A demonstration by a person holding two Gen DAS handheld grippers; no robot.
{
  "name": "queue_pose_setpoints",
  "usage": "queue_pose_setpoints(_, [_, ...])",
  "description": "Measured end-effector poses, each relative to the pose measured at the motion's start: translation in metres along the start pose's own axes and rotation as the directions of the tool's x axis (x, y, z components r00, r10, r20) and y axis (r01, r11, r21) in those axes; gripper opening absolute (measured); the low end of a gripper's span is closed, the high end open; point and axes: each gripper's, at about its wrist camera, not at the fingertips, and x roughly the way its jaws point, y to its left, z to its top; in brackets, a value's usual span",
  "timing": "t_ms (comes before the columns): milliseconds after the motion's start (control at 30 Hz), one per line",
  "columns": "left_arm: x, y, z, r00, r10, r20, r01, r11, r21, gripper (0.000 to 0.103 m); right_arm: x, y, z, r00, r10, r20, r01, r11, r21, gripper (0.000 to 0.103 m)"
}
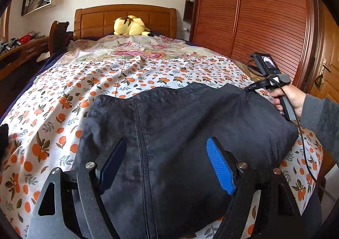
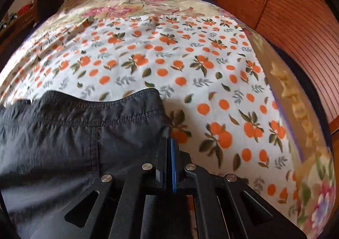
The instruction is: Fold large clothes
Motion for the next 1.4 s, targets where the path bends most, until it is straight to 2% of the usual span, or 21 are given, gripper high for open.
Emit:
queue_pose_setpoints(33, [0.000, 0.000, 0.000, 1.000, 0.001, -0.001, -0.001, 1.000, 0.001, 0.079, -0.006, -0.003, -0.002, 1.000, -0.005, 0.023, 0.004, 1.000, 0.007, 0.002])
queue_pose_setpoints(100, [-0.001, -0.002, -0.001, 1.000, 0.000, -0.003, 0.000, 1.000, 0.004, 0.079, -0.021, -0.006, -0.010, 0.999, 0.028, 0.041, -0.029, 0.999, 0.024, 0.009])
queue_pose_setpoints(167, [-0.002, -0.006, -0.002, 1.000, -0.002, -0.005, 0.002, 1.000, 0.011, 0.079, -0.040, -0.001, -0.028, 0.997, 0.046, 0.061, -0.045, 0.999, -0.008, 0.027])
queue_pose_setpoints(200, [-0.002, -0.008, -0.002, 1.000, -0.003, -0.005, 0.003, 1.000, 0.014, 0.079, -0.049, 0.001, -0.039, 0.996, 0.062, 0.071, -0.059, 0.998, -0.033, 0.033])
queue_pose_setpoints(233, [-0.004, -0.011, -0.003, 1.000, -0.007, -0.004, 0.007, 1.000, 0.019, 0.079, -0.057, 0.005, -0.047, 0.995, 0.074, 0.074, -0.070, 0.996, -0.053, 0.045])
queue_pose_setpoints(267, [-0.005, -0.014, -0.003, 1.000, -0.012, -0.003, 0.013, 1.000, 0.022, 0.079, -0.066, 0.008, -0.061, 0.992, 0.097, 0.076, -0.092, 0.993, -0.073, 0.047])
queue_pose_setpoints(467, [-0.011, -0.036, -0.004, 0.999, -0.048, -0.002, 0.048, 0.998, 0.044, 0.079, -0.114, 0.024, -0.130, 0.967, 0.239, 0.090, -0.226, 0.965, -0.133, 0.047])
queue_pose_setpoints(567, [-0.013, -0.047, -0.005, 0.998, -0.057, -0.004, 0.057, 0.996, 0.064, 0.079, -0.128, 0.031, -0.149, 0.951, 0.291, 0.107, -0.273, 0.950, -0.152, 0.047])
queue_pose_setpoints(800, [-0.021, -0.048, -0.014, 0.999, -0.044, -0.010, 0.045, 0.997, 0.065, 0.079, -0.164, 0.072, -0.151, 0.897, 0.416, 0.148, -0.376, 0.896, -0.235, 0.047])
queue_pose_setpoints(967, [-0.034, -0.040, -0.025, 1.000, -0.025, -0.002, 0.025, 0.999, 0.041, 0.079, -0.151, 0.100, -0.149, 0.868, 0.476, 0.144, -0.420, 0.857, -0.300, 0.047])
queue_pose_setpoints(1033, [-0.038, -0.038, -0.030, 1.000, -0.008, -0.001, 0.008, 0.999, 0.038, 0.079, -0.140, 0.105, -0.149, 0.865, 0.483, 0.134, -0.424, 0.848, -0.319, 0.047])
queue_pose_setpoints(1100, [-0.040, -0.037, -0.034, 1.000, 0.015, -0.001, -0.015, 0.999, 0.048, 0.079, -0.128, 0.111, -0.152, 0.878, 0.466, 0.107, -0.411, 0.850, -0.331, 0.047])
queue_pose_setpoints(1167, [-0.042, -0.035, -0.037, 1.000, 0.017, -0.001, -0.017, 0.999, 0.043, 0.079, -0.103, 0.115, -0.157, 0.898, 0.439, 0.021, -0.408, 0.851, -0.331, 0.047])
queue_pose_setpoints(1200, [-0.043, -0.034, -0.038, 1.000, 0.017, -0.002, -0.016, 0.999, 0.039, 0.079, -0.091, 0.116, -0.161, 0.900, 0.435, -0.023, -0.418, 0.849, -0.323, 0.047])
queue_pose_setpoints(1233, [-0.043, -0.033, -0.039, 1.000, 0.021, -0.002, -0.021, 0.999, 0.038, 0.079, -0.082, 0.115, -0.166, 0.900, 0.435, -0.025, -0.420, 0.850, -0.319, 0.047])
queue_pose_setpoints(1333, [-0.043, -0.032, -0.040, 1.000, 0.029, -0.002, -0.029, 0.999, 0.039, 0.079, -0.075, 0.108, -0.177, 0.903, 0.427, 0.039, -0.390, 0.856, -0.339, 0.047])
queue_pose_setpoints(1400, [-0.044, -0.032, -0.041, 1.000, 0.023, 0.000, -0.023, 0.999, 0.034, 0.079, -0.073, 0.100, -0.177, 0.896, 0.442, 0.052, -0.405, 0.858, -0.317, 0.047])
